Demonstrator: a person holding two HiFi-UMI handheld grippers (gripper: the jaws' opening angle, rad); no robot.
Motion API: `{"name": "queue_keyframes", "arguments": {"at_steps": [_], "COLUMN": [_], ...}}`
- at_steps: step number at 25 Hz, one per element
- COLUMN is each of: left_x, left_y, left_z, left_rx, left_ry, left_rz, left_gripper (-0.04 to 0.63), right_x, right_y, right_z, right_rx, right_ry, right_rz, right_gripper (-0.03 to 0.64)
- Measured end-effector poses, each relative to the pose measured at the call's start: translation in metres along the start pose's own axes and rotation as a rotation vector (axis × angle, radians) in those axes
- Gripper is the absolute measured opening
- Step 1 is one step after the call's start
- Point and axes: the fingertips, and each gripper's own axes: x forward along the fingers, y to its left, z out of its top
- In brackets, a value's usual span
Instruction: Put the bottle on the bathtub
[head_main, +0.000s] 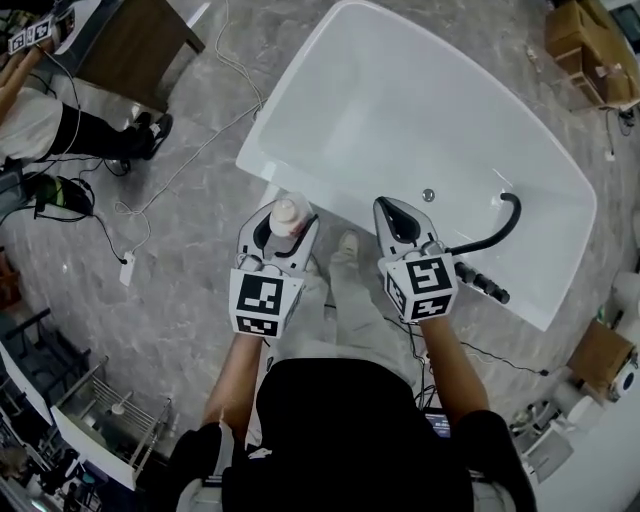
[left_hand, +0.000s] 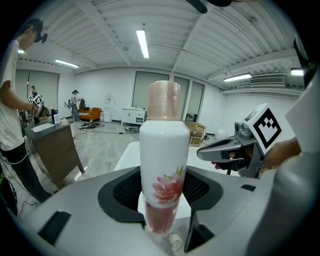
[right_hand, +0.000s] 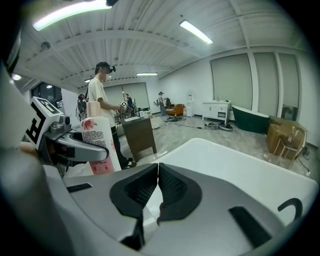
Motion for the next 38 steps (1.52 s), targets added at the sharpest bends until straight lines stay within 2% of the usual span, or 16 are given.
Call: {"name": "queue_keyframes", "arguments": {"at_steps": [13,24,29,38], "left_x": [0.066,0.106,0.122,0.160], "left_y": [0.003,0.000,0.002,0.018], "left_z": [-0.074,-0.134,-0.146,-0.178], "left_rx": [-0.050,-0.067,-0.107,-0.044], "left_ry": [0.114,0.204,0.214,0.249], "left_rz": [-0.009,-0.024,-0.028,-0.007], "left_gripper": [0.239,0.239,0.239,0.239], "right_x": [0.044,0.076,0.081,0.098], "right_y": [-0.036,-0.037,-0.043,-0.049], "right_z": [-0.070,-0.124,-0.141,-0.168], "right_rx": [0.041,0.035,0.048,0.051], "right_ry": [0.110,0.193,0.221,0.258], "right_rz": [0.001,0.036,0.035,0.041], "right_gripper": [0.025,0.025,0.025,0.025]}}
